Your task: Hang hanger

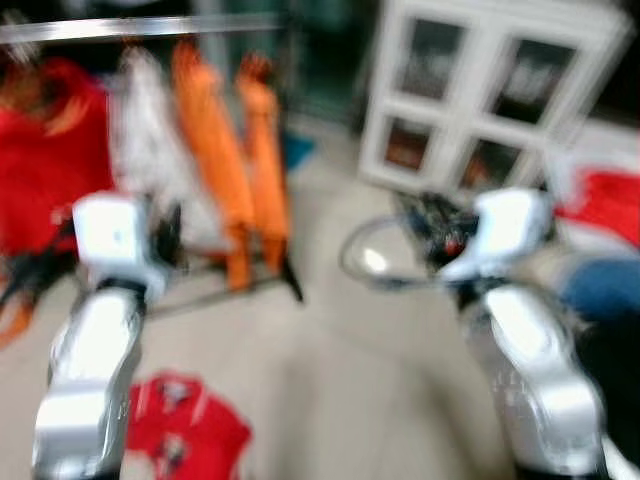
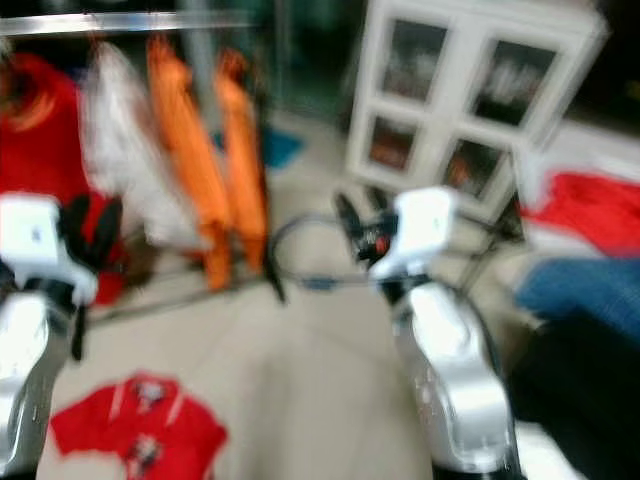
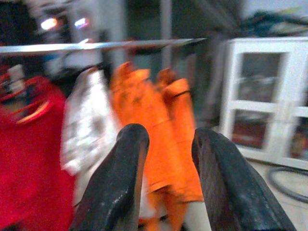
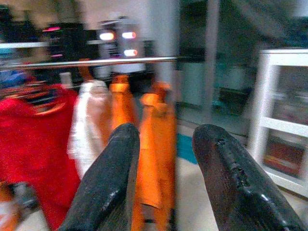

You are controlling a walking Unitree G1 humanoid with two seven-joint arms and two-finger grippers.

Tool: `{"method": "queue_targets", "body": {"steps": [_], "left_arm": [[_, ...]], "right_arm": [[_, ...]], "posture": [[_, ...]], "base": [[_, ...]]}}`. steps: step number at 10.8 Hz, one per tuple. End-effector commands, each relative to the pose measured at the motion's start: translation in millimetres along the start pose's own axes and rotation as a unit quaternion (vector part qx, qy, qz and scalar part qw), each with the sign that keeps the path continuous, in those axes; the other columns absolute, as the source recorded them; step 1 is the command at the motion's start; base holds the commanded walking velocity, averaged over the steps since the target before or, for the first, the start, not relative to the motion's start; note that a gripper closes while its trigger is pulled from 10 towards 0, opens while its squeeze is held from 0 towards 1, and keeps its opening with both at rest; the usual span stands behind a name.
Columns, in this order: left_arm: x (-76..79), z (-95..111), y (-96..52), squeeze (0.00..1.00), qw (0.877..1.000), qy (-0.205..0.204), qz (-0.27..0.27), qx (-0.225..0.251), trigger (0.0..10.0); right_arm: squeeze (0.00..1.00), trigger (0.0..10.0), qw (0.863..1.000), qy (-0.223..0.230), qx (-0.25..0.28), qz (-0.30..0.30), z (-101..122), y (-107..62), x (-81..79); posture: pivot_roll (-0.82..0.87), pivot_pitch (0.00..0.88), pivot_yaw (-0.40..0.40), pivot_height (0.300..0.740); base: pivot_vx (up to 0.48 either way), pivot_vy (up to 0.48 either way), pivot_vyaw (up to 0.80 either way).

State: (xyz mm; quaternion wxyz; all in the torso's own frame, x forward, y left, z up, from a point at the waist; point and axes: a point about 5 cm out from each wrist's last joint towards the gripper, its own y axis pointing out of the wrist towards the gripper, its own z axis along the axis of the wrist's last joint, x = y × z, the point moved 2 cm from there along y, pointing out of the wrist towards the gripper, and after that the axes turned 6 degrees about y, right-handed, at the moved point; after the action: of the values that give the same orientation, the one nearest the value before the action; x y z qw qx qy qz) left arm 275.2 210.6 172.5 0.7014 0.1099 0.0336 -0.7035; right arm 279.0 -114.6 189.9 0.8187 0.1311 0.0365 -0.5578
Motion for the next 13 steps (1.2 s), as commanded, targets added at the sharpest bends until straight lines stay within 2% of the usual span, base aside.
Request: {"method": "queue_targets", "body": {"steps": [1,2,4,5,8,9,13], "left_arm": [[6.0,7,-1.5,0.00,1.000,-0.016,-0.014,0.009,10.0],[5.9,10,-0.7,1.00,0.999,-0.028,-0.018,0.007,10.0],[3.6,19,9.4,1.00,1.000,0.006,-0.027,0.014,10.0],[5.7,21,12.8,0.00,0.999,0.006,-0.037,0.015,10.0],[13.4,21,17.8,0.00,0.998,0.012,-0.054,0.012,10.0],[14.1,20,18.3,0.00,0.998,0.012,-0.056,0.011,10.0],[15.4,18,17.7,0.00,0.998,0.012,-0.057,0.007,10.0]], "right_arm": [[0.00,10.0,1.000,-0.004,0.005,-0.004,5,-2.6,2.5],[0.00,10.0,1.000,0.004,0.004,-0.007,3,-2.3,1.4],[0.00,10.0,0.999,-0.001,-0.001,-0.040,-3,-2.0,11.2],[0.00,10.0,0.997,0.029,0.000,-0.075,-5,-3.6,21.5],[0.00,10.0,0.996,0.014,-0.015,-0.090,-13,-13.3,28.7],[0.00,10.0,0.995,0.022,-0.024,-0.099,-16,-15.3,30.8],[0.00,10.0,0.994,0.028,-0.026,-0.106,-16,-20.7,37.6]], "posture": [[-0.10,0.000,-0.017,0.740],[-0.10,0.000,-0.016,0.740],[-0.09,0.000,-0.008,0.740],[-0.10,0.000,-0.002,0.740],[-0.11,0.000,0.016,0.740],[-0.12,0.000,0.019,0.740],[-0.12,0.000,0.024,0.740]], "base": [[0.435,0.000,0.80],[0.454,0.000,0.80],[0.442,0.000,0.29],[0.435,0.000,0.00],[0.480,0.000,0.00],[0.480,0.000,0.00],[0.480,0.000,-0.80]]}}
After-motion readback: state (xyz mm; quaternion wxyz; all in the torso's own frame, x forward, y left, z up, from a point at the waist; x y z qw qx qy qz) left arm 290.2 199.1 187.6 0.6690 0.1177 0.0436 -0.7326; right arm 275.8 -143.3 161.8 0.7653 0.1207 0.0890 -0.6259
